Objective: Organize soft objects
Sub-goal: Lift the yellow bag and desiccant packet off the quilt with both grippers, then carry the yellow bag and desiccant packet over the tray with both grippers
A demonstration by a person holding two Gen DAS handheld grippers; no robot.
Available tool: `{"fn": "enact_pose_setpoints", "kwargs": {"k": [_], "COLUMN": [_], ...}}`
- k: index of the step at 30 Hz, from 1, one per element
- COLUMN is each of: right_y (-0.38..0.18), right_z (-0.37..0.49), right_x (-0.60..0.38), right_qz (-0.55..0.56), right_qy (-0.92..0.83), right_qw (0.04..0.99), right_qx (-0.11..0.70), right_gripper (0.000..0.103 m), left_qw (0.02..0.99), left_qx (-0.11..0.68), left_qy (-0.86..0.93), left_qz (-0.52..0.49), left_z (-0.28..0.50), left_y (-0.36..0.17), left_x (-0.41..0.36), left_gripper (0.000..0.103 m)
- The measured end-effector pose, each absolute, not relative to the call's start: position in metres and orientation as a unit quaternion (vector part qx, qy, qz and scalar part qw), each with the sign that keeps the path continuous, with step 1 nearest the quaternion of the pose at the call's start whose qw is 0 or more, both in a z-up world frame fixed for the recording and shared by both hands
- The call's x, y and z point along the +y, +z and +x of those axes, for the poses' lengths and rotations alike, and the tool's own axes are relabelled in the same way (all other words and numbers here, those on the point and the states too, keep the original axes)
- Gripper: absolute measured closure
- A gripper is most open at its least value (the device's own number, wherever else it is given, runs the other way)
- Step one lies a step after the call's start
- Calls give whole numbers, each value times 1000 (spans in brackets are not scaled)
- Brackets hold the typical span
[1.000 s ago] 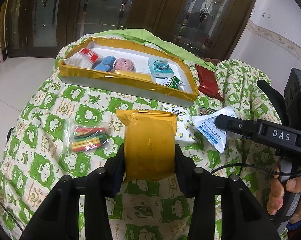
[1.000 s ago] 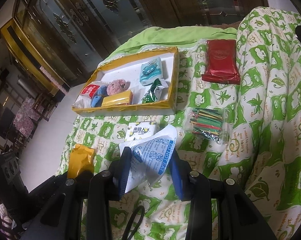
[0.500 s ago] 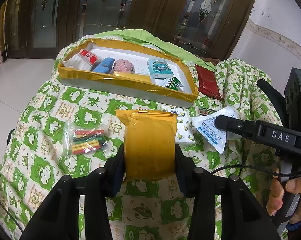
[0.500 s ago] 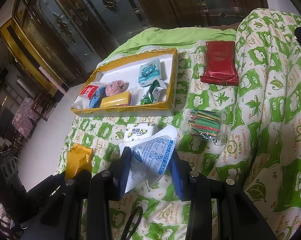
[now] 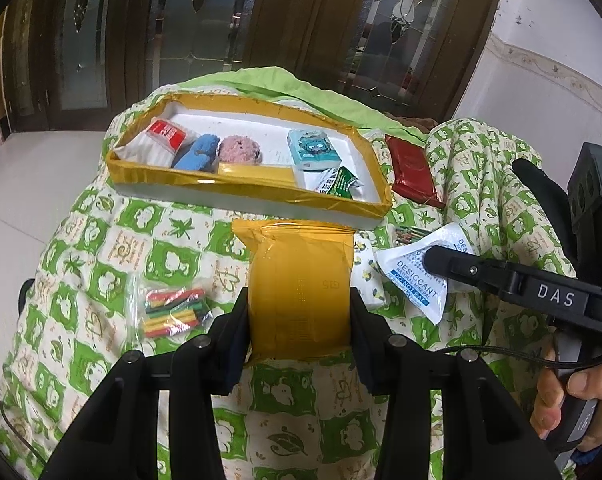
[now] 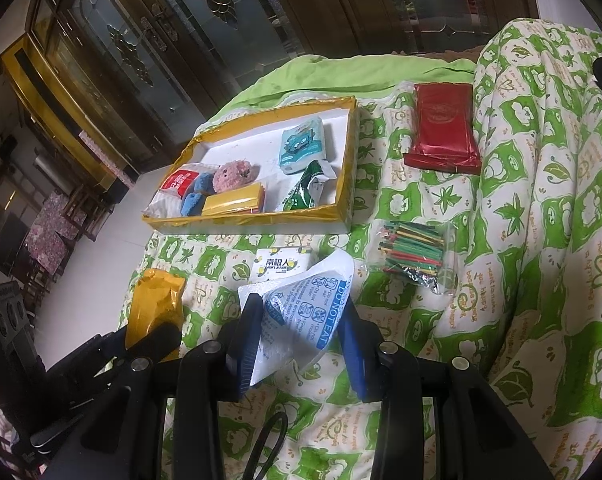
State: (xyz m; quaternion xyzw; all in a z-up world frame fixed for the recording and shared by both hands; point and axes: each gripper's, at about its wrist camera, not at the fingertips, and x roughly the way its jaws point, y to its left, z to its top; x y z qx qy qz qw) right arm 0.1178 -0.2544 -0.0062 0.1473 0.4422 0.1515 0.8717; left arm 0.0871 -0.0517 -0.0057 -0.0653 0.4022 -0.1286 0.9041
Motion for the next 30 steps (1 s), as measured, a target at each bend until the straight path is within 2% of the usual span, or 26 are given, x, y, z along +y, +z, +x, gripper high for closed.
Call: {"fn": "enact_pose_setpoints", "kwargs": {"k": [17,30], "right_y": [33,18], "right_z": [184,273], "right_x": [-262,-209], "right_qz": [158,124], "right_qy": [168,185], "right_qw": [866,859], "right_qx": [443,461], "right_gripper": [63,63], "left_qw": [900,899], "left_qx": [417,428], "left_qy": [-119,-85], "left_qz": [-52,-43], "left_z": [148,260], "left_y": [16,29], "left_x": [-38,-24], "left_gripper": [60,60]}}
